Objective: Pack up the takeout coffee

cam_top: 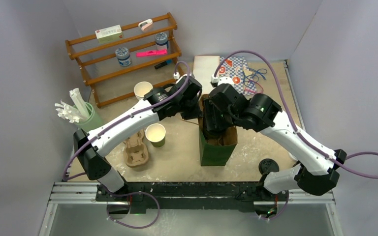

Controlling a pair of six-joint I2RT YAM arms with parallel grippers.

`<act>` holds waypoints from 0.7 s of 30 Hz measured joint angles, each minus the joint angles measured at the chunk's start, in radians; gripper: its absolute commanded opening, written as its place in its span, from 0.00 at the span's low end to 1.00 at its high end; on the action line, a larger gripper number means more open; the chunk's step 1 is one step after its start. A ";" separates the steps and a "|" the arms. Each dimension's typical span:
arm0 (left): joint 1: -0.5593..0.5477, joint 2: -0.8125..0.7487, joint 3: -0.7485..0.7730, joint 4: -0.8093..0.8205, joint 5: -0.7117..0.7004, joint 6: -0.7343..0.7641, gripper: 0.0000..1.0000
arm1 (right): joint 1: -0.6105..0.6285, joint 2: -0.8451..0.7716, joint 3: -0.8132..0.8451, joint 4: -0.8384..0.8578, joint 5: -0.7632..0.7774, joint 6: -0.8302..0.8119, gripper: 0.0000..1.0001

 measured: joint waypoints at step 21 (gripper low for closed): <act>-0.048 -0.224 -0.269 0.233 -0.037 0.042 0.00 | 0.006 -0.274 -0.481 0.262 0.036 -0.018 0.00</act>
